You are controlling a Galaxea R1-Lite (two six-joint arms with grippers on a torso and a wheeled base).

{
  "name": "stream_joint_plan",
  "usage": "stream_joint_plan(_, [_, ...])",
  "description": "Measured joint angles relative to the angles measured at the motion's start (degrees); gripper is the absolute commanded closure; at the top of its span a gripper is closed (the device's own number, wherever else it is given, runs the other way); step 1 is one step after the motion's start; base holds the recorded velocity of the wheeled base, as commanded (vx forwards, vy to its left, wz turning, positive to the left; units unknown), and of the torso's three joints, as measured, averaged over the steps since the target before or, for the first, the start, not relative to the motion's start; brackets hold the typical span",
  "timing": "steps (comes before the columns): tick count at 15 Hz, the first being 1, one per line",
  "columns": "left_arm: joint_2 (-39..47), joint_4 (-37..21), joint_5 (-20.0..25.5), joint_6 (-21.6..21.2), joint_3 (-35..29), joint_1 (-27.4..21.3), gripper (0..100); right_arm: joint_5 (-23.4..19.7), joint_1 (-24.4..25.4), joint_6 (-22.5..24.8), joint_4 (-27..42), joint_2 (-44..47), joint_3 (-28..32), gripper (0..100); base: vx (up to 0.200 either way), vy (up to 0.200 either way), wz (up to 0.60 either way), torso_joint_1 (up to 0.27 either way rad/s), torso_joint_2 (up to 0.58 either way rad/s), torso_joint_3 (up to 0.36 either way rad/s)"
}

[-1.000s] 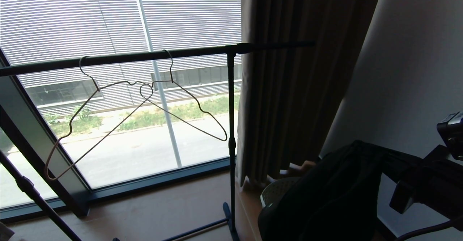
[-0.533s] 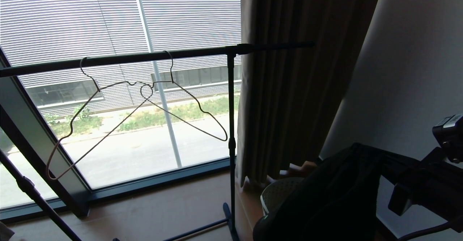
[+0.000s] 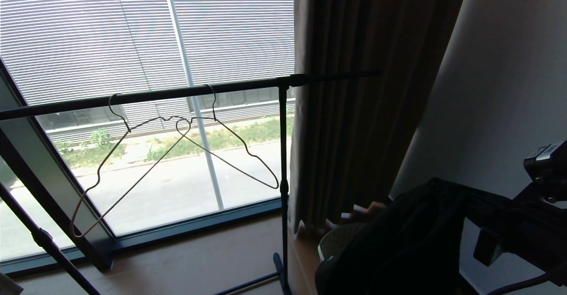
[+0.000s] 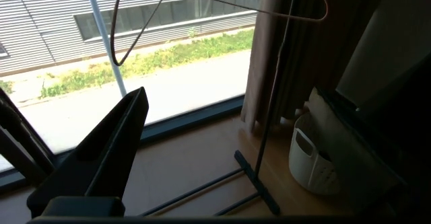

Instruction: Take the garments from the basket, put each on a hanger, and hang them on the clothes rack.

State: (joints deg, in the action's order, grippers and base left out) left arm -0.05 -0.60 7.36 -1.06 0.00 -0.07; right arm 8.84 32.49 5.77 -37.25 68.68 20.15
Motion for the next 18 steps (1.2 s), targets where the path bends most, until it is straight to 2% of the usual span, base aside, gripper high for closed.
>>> stream_joint_plan(3, [0.00,0.00,0.11,0.00,0.00,-0.04,0,0.07,0.00,0.04,0.01,0.11,-0.23,100,0.000,0.000,0.00,0.022,-0.05,-0.028])
stream_joint_plan(10, [0.00,-0.02,0.35,-1.23,0.00,-0.04,0,0.11,0.01,0.72,-0.07,0.72,-1.39,100,0.000,0.000,0.60,0.009,0.00,0.001])
stream_joint_plan(13, [0.00,-0.05,0.38,-1.23,0.00,0.02,0,0.11,0.01,0.80,-0.07,0.91,-1.41,100,0.000,0.000,0.00,0.000,0.00,0.000])
stream_joint_plan(16, [0.00,-0.06,0.51,-1.01,0.00,0.02,0,0.13,0.00,0.79,-0.07,0.98,-1.35,100,-0.200,0.000,0.00,-0.001,0.00,-0.001])
stream_joint_plan(18, [0.00,-0.13,1.55,-0.85,0.00,-0.06,0,0.13,0.00,0.80,-0.05,1.07,-1.35,100,-0.200,0.200,0.00,0.012,0.01,-0.007])
